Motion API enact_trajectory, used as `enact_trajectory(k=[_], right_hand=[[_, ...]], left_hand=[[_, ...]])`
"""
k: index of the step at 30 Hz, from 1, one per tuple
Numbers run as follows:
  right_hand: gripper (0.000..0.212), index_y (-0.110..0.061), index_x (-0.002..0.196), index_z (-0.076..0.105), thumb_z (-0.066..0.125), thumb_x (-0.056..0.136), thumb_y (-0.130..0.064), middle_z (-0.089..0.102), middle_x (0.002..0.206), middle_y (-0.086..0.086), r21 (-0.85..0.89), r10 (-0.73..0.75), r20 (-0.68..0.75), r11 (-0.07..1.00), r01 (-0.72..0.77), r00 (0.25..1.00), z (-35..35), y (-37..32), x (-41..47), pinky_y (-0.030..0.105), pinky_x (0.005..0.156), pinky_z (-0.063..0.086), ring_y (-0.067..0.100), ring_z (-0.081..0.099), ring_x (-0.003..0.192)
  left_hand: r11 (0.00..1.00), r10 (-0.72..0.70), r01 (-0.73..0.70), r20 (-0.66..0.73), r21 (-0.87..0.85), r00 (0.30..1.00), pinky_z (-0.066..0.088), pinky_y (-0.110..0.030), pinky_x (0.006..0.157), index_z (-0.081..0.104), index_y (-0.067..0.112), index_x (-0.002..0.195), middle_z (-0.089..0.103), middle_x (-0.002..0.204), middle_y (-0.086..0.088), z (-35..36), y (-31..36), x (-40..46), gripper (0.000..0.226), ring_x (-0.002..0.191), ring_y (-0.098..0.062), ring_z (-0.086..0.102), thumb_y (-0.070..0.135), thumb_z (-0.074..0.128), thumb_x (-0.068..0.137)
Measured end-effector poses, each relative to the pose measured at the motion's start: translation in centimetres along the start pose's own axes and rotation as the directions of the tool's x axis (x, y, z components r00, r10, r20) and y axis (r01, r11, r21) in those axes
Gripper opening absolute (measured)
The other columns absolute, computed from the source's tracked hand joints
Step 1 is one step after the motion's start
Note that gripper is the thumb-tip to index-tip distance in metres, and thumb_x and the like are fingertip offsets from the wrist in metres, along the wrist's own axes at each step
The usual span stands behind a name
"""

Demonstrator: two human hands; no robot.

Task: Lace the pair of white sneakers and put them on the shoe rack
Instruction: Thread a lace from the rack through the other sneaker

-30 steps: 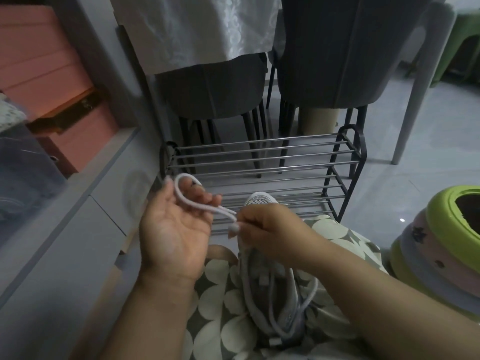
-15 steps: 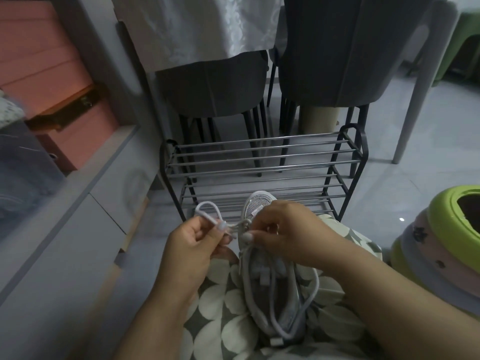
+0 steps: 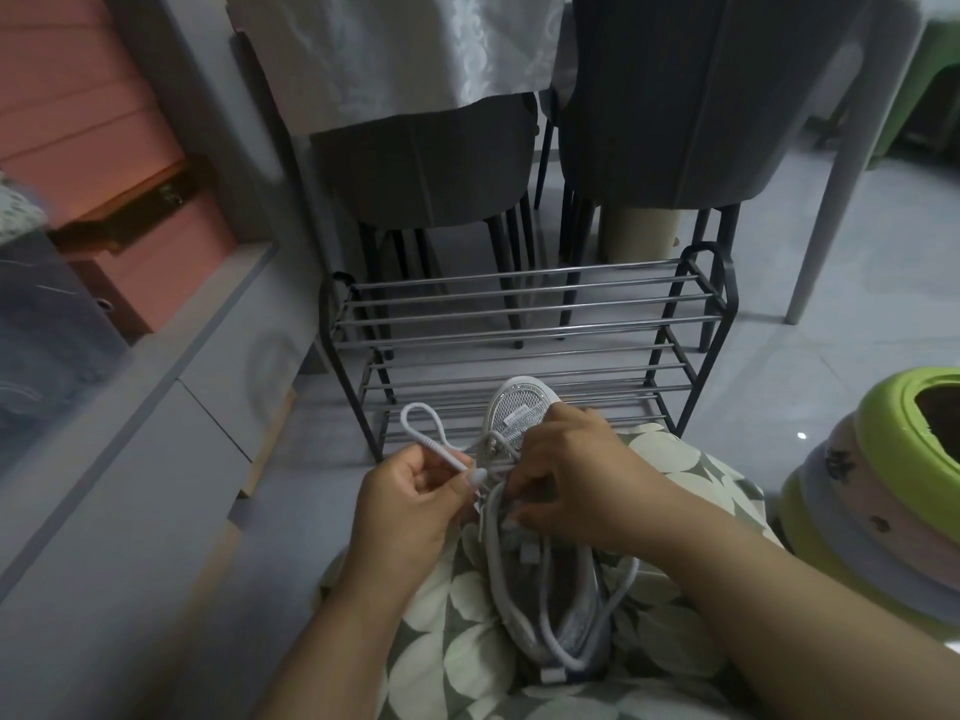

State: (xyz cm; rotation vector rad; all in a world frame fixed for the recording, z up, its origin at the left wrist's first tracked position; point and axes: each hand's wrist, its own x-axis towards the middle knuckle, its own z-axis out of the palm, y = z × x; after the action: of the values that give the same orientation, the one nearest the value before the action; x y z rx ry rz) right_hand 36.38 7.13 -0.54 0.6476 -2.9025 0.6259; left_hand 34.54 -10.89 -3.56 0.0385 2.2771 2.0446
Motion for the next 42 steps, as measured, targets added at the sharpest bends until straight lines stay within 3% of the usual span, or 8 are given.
enact_trajectory(k=[8, 14, 19, 23, 29, 31, 36, 42], right_hand=[[0.022, -0.03, 0.088, 0.074, 0.074, 0.071, -0.045, 0.058, 0.08, -0.013, 0.009, 0.045, 0.007, 0.999, -0.045, 0.999, 0.2, -0.1, 0.2, 0.026, 0.074, 0.022, 0.005, 0.037, 0.086], [0.015, -0.027, 0.086, 0.073, 0.073, 0.075, -0.038, 0.057, 0.08, -0.012, 0.034, 0.047, 0.015, 0.998, -0.047, 0.999, 0.3, -0.3, 0.6, 0.029, 0.078, 0.031, 0.009, 0.042, 0.088], [0.01, -0.026, 0.086, 0.074, 0.069, 0.08, -0.033, 0.061, 0.082, -0.007, 0.068, 0.004, -0.027, 0.998, -0.002, 1.0, 0.5, 0.0, 0.4, 0.03, 0.075, 0.028, 0.011, 0.044, 0.086], [0.005, -0.021, 0.079, 0.07, 0.067, 0.076, -0.023, 0.06, 0.079, -0.006, 0.106, -0.025, -0.039, 0.994, 0.029, 0.999, 0.8, 0.5, 0.4, 0.032, 0.072, 0.038, 0.01, 0.043, 0.08], [0.008, -0.018, 0.07, 0.063, 0.064, 0.077, -0.021, 0.052, 0.073, -0.012, 0.25, 0.02, -0.051, 0.968, -0.007, 0.998, -0.4, 0.5, -0.1, 0.016, 0.064, 0.037, 0.001, 0.046, 0.069], [0.013, -0.02, 0.07, 0.062, 0.067, 0.081, -0.015, 0.051, 0.072, -0.016, 0.325, 0.132, -0.119, 0.942, -0.087, 0.984, -1.6, 0.8, -0.2, 0.014, 0.062, 0.038, 0.0, 0.05, 0.067], [0.005, -0.017, 0.075, 0.068, 0.068, 0.079, -0.02, 0.055, 0.078, -0.01, 0.131, 0.082, -0.085, 0.989, -0.071, 0.993, -2.2, -0.2, -0.4, 0.028, 0.067, 0.044, 0.005, 0.047, 0.071], [0.019, -0.027, 0.086, 0.069, 0.073, 0.072, -0.04, 0.053, 0.088, -0.008, -0.003, 0.029, 0.004, 1.0, -0.029, 1.0, -0.2, -0.1, -0.2, 0.028, 0.072, 0.041, 0.01, 0.043, 0.087]], left_hand=[[0.999, -0.027, 0.026, 0.057, 0.021, 0.998, 0.058, -0.034, 0.071, 0.071, 0.007, 0.078, 0.074, 0.074, -0.01, 0.2, 0.2, -0.3, 0.006, 0.073, -0.021, 0.071, 0.005, 0.076, 0.076], [0.989, -0.141, 0.147, 0.159, -0.021, 0.977, 0.057, -0.038, 0.074, 0.071, 0.002, 0.08, 0.073, 0.078, -0.018, 0.1, 0.6, -0.1, 0.005, 0.075, -0.029, 0.069, 0.006, 0.07, 0.082], [0.984, -0.165, 0.177, 0.238, -0.027, 0.957, 0.056, -0.043, 0.082, 0.072, -0.001, 0.088, 0.073, 0.086, -0.021, -0.1, 0.7, -0.1, 0.02, 0.085, -0.034, 0.07, 0.017, 0.069, 0.081], [0.989, -0.149, 0.15, 0.295, 0.02, 0.944, 0.055, -0.032, 0.079, 0.069, 0.006, 0.094, 0.074, 0.089, -0.011, -0.3, 0.4, -0.2, 0.038, 0.089, -0.023, 0.07, 0.022, 0.087, 0.063], [0.98, -0.141, 0.111, 0.187, 0.167, 0.972, 0.056, -0.035, 0.07, 0.068, 0.024, 0.081, 0.071, 0.075, 0.001, 0.4, 0.0, -0.4, 0.025, 0.077, -0.019, 0.068, 0.023, 0.078, 0.058], [0.987, -0.133, 0.123, 0.091, 0.107, 0.987, 0.051, -0.032, 0.065, 0.064, 0.017, 0.082, 0.067, 0.071, -0.002, 0.7, 0.0, -0.5, 0.021, 0.07, -0.017, 0.064, 0.006, 0.074, 0.068], [0.989, -0.147, 0.145, 0.073, 0.039, 0.986, 0.054, -0.036, 0.068, 0.062, 0.009, 0.085, 0.068, 0.074, -0.006, 0.7, 0.0, -0.4, 0.025, 0.074, -0.02, 0.066, 0.001, 0.072, 0.063], [0.99, -0.138, 0.137, 0.109, 0.012, 0.984, 0.058, -0.034, 0.07, 0.062, 0.006, 0.09, 0.071, 0.073, -0.008, 0.0, 0.3, -0.4, 0.028, 0.073, -0.02, 0.069, -0.013, 0.073, 0.072]])
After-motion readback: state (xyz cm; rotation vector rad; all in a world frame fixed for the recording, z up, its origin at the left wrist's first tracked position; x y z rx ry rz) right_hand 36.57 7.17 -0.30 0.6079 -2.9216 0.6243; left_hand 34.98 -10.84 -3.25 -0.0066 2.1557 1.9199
